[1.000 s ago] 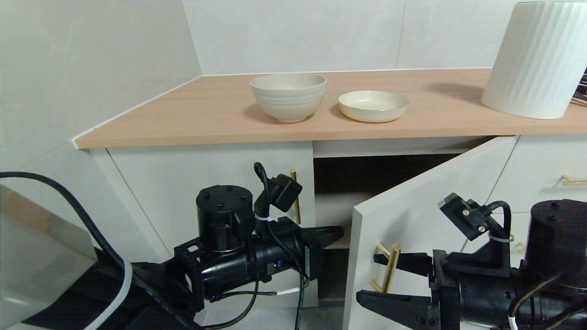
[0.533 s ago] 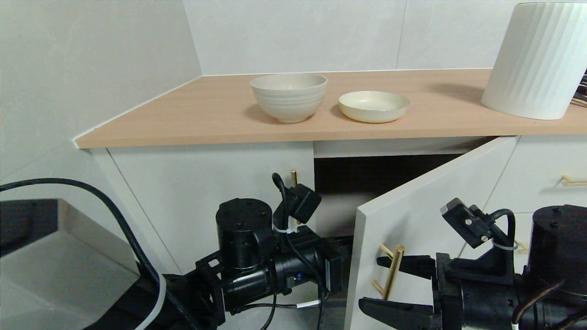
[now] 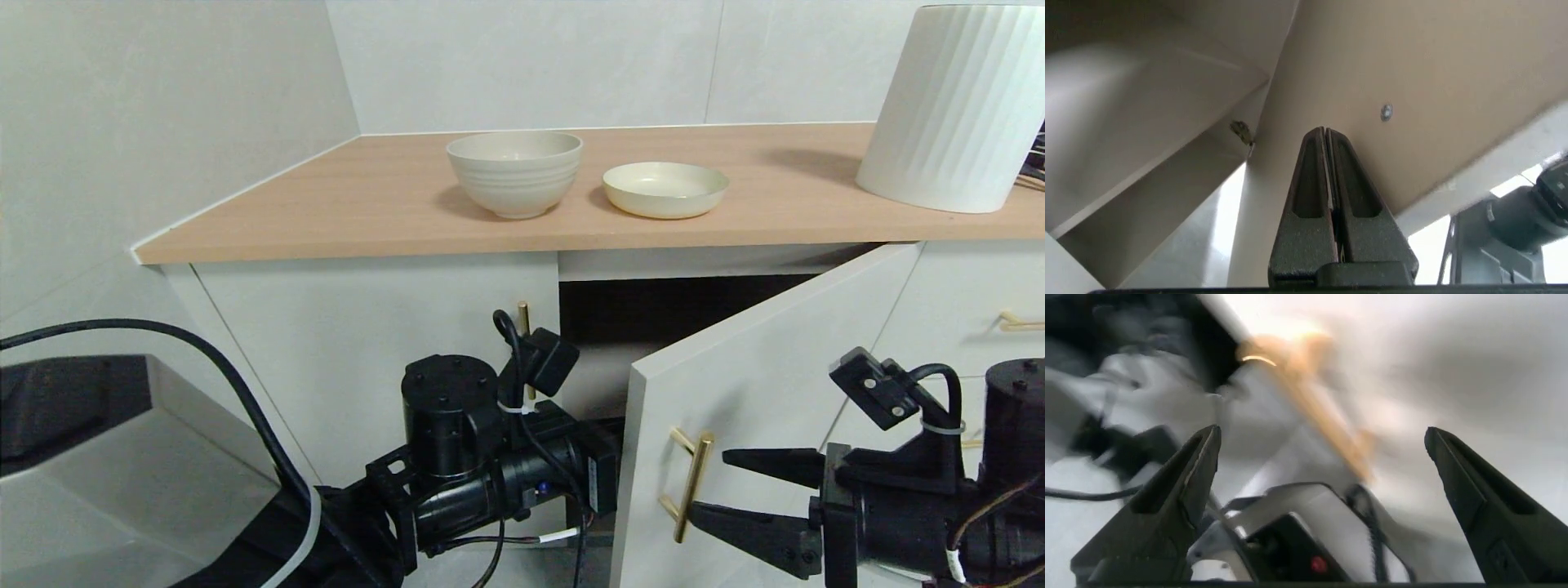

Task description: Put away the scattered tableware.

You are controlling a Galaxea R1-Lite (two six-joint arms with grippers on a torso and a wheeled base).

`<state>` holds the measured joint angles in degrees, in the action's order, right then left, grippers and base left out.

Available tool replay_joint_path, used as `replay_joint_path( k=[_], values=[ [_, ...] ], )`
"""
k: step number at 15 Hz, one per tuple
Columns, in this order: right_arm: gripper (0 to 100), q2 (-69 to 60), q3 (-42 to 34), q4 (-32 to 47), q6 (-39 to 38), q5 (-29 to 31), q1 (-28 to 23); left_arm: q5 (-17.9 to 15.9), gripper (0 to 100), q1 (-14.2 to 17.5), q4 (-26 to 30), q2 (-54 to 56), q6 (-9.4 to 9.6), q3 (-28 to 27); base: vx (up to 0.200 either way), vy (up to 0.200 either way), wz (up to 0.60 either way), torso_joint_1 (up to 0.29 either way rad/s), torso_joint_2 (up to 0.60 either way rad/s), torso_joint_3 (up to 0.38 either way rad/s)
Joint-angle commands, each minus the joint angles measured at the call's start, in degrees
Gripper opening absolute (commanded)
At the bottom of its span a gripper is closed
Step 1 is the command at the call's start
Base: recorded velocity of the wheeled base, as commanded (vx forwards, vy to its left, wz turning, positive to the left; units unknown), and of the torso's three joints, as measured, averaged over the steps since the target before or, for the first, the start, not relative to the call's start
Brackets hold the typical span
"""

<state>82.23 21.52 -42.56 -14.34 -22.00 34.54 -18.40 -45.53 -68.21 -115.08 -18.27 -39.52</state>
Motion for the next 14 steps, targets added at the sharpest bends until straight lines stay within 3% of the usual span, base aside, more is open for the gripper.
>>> replay_joint_path(
  k=[1,3,5,9,14],
  values=[
    [100,-5.7,-0.6,3.0,0.0,0.5,-2.6,0.1,0,0.0,0.0,0.4,-0.01,-0.2,0.000,0.000,0.00,0.000,0.00,0.000],
    [100,-12.2,-0.4,11.2,-0.1,0.3,-2.7,0.5,0,0.0,0.0,0.6,-0.10,-0.2,0.000,0.000,0.00,0.000,0.00,0.000],
    [100,-14.6,-0.5,14.0,-0.1,0.0,-2.7,1.5,0,0.0,0.0,0.6,-0.10,-0.4,0.000,0.000,0.00,0.000,0.00,0.000],
    [100,-15.3,-1.6,14.3,-0.1,0.0,-2.6,1.7,0,0.0,0.0,0.5,-0.10,0.0,0.000,0.000,0.00,0.000,0.00,0.000],
    [100,-15.3,-2.0,14.3,-0.1,0.0,-2.4,1.7,0,0.0,0.1,0.1,-0.10,-0.3,-0.160,0.000,0.00,0.005,0.00,0.001]
  ],
)
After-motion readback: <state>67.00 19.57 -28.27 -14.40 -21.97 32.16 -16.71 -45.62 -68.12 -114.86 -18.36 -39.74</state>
